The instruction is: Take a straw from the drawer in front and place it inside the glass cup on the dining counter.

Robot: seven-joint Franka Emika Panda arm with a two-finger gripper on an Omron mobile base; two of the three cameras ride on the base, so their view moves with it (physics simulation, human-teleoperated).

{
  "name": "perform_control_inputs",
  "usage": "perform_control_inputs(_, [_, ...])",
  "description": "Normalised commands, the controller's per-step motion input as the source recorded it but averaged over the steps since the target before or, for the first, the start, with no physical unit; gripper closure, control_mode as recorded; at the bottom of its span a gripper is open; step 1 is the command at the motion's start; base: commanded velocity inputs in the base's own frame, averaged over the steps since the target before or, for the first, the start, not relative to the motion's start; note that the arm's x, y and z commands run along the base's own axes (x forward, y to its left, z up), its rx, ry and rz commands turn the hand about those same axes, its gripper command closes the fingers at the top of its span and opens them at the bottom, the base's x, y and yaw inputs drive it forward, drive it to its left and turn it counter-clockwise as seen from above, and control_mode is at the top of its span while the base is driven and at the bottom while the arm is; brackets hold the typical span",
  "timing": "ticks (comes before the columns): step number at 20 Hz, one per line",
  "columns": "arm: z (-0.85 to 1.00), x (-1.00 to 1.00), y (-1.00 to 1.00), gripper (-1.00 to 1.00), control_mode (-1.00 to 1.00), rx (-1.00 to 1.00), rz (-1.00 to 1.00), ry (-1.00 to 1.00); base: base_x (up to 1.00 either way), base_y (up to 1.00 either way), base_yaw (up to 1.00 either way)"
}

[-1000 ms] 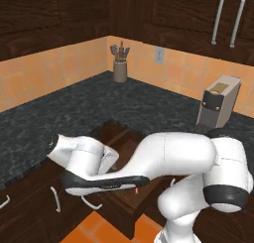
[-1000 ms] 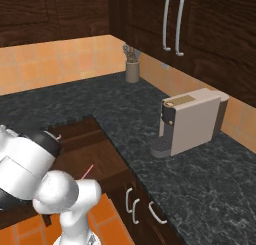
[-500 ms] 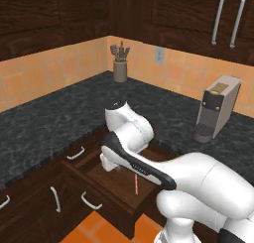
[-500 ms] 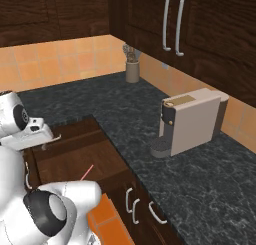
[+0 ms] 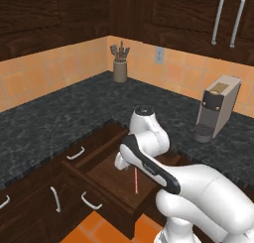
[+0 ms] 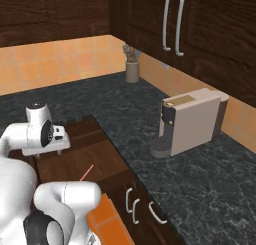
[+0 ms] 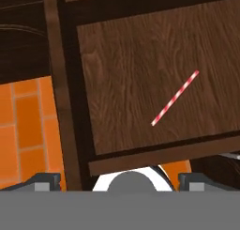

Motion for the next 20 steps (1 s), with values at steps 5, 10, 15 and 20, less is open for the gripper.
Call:
perform_control_inputs(5, [-0.53, 0.30, 0.00, -1.00, -1.00, 0.01, 0.03, 0.00, 0.00, 0.00, 0.00])
perform_control_inputs(10, [-0.79, 0.20, 0.08, -1.00, -1.00, 0.00, 0.00, -0.01, 0.00, 0.00, 0.00])
perform_control_inputs(15, [-0.63, 0.14, 0.00, -1.00, -1.00, 0.00, 0.02, 0.00, 0.00, 0.00, 0.00])
perform_control_inputs(20, [-0.42, 0.00, 0.02, -1.00, -1.00, 0.00, 0.07, 0.05, 0.00, 0.00, 0.00])
